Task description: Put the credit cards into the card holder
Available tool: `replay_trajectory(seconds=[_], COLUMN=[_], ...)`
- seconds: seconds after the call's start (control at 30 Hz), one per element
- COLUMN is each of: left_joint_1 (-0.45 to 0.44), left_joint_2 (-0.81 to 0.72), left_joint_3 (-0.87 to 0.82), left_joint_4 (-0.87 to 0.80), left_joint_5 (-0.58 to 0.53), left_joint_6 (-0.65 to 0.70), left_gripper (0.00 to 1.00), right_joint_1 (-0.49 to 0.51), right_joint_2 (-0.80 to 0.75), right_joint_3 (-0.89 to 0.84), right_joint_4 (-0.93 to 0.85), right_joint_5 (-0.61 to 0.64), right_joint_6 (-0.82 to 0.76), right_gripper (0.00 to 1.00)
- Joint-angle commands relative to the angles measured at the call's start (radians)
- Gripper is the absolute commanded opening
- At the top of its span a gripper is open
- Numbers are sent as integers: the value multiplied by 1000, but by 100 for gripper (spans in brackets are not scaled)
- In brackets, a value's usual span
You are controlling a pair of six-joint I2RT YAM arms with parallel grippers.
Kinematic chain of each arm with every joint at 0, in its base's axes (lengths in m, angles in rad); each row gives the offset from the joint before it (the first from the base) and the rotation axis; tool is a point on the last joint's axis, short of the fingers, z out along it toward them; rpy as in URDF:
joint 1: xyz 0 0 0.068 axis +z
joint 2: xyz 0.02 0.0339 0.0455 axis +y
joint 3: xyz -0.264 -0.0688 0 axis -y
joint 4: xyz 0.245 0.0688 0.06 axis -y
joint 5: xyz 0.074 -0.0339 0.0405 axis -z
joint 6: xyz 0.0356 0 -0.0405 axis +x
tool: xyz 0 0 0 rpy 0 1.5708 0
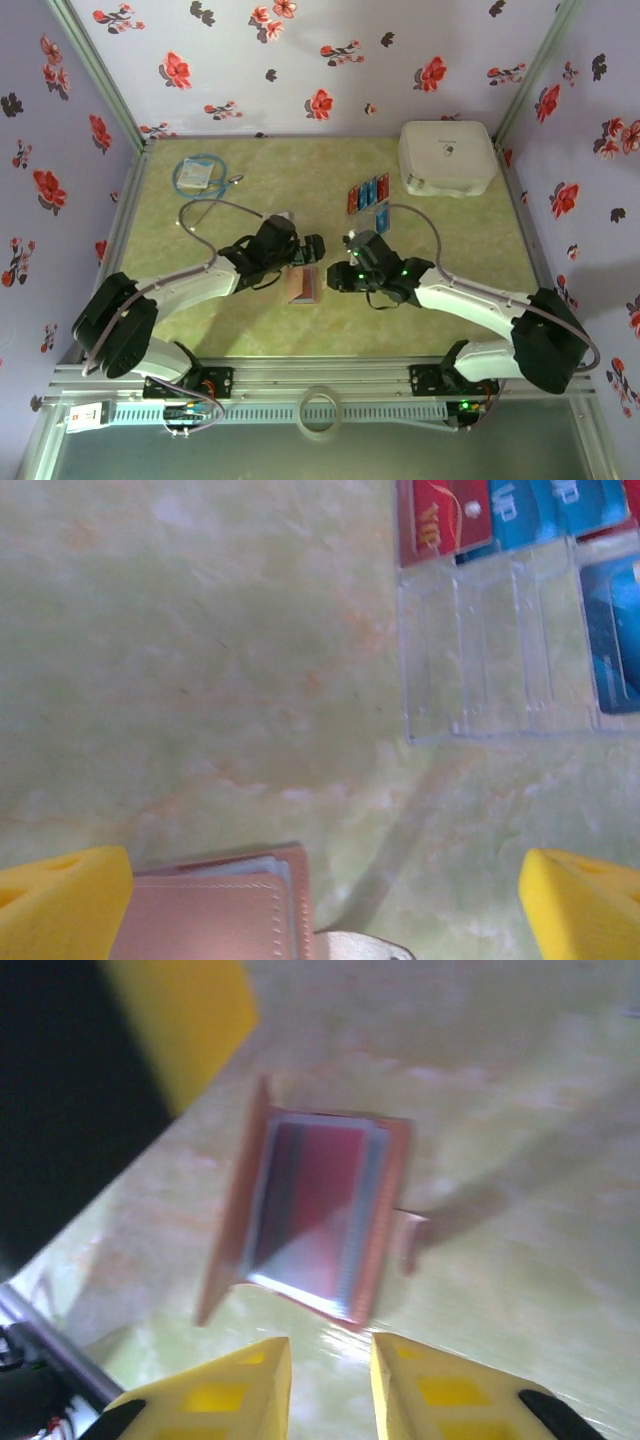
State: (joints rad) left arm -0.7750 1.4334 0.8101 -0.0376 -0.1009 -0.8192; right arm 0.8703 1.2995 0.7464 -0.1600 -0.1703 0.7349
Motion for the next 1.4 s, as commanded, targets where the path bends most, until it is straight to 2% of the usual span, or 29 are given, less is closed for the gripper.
replay_trajectory(seconds=[0.0, 0.17, 0.3, 0.4, 0.47, 0.73, 1.03, 1.37], left_joint_1=[72, 197, 258, 277, 280, 282, 271, 202], left_joint_2=[-65, -142, -164, -173, -177, -155, -99, -28], left_joint_3=[7, -14, -30, -54, -66, -68, -43, -49], left_joint_4=[-83, -144, -179, -181, -186, -207, -262, -244], left_joint_5=[-2, 23, 46, 56, 59, 72, 87, 78], left_joint_6=[45, 66, 81, 83, 87, 127, 200, 249], left_gripper=[100, 100, 100, 100, 100, 100, 100, 100], right_joint_1=[55, 130, 180, 184, 183, 152, 121, 108], right_joint_2=[55, 194, 320, 383, 387, 330, 401, 436], right_joint_3=[80, 227, 349, 390, 368, 219, 134, 94], right_joint_4=[38, 8, -52, -85, -88, -30, 123, 206], right_joint_5=[23, 10, 4, -6, 13, 45, 1, -40], right_joint_6=[-5, -50, -98, -117, -115, -80, -61, -37], right_gripper=[24, 21, 18, 6, 0, 0, 0, 0])
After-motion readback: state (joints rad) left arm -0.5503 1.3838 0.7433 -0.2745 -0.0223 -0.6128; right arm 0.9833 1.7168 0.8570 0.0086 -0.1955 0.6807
